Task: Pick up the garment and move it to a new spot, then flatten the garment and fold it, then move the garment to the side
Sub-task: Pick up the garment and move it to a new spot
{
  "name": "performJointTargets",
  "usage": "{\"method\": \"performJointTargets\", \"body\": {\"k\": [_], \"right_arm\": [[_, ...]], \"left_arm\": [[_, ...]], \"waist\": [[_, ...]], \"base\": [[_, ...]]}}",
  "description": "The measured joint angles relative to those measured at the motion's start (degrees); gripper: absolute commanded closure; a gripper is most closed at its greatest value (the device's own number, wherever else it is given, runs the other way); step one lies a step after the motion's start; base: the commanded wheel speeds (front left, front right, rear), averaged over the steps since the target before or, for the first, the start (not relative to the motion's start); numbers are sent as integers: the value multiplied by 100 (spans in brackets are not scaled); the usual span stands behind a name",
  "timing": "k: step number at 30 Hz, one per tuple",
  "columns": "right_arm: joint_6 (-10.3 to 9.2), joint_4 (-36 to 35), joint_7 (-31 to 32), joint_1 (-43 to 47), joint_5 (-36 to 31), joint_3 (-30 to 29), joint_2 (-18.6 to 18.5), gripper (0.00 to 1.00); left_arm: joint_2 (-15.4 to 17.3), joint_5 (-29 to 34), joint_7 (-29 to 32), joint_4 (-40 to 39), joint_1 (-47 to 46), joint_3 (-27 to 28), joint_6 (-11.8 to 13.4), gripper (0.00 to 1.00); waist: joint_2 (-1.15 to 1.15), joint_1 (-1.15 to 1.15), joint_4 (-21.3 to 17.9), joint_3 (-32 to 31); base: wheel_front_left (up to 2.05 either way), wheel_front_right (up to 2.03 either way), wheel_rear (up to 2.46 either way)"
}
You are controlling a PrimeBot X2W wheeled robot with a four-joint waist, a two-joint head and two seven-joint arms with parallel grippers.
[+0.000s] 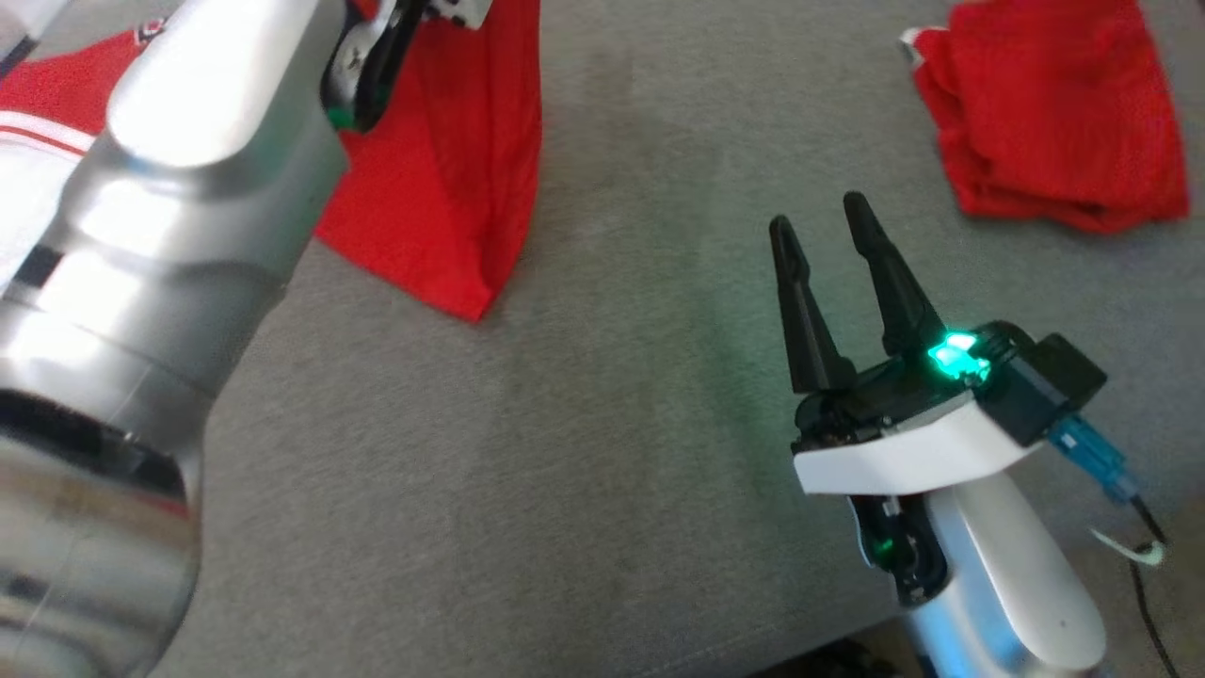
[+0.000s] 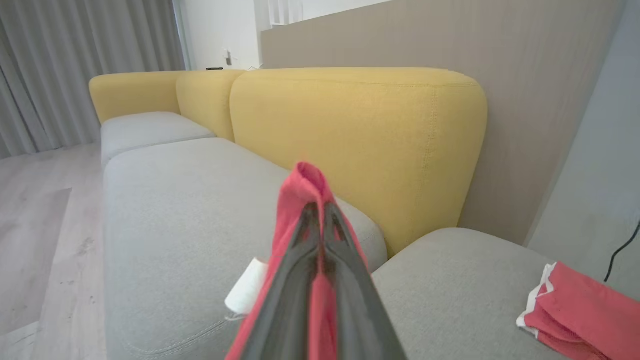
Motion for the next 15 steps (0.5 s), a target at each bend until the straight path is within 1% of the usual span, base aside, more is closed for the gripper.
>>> {"method": "performJointTargets", "body": {"k": [2, 4, 8, 10, 15], "right_arm": [[-1, -18, 0, -69, 55, 16, 0, 0], [-1, -32, 0, -73, 67, 31, 0, 0], [0, -31, 0, -71, 67, -36, 0, 0], [0, -31, 0, -69, 56, -79, 0, 0], [0, 12, 0, -24, -112, -241, 1, 0]], "left_arm": [[-111, 22, -56, 207, -88, -31, -11, 0], [-165, 85, -99, 382, -142, -99, -135, 0], [-176, 205, -247, 673, -157, -256, -346, 0], [-119, 222, -312, 776, -154, -285, -416, 0], [250, 312, -661, 923, -43, -316, -477, 0]], "waist": [[0, 0, -135, 59], [0, 0, -224, 118], [0, 1, -195, 127], [0, 1, -101, 80], [0, 1, 221, -137]], "base": [[0, 0, 0], [0, 0, 0], [0, 0, 0], [0, 0, 0], [0, 0, 0]]}}
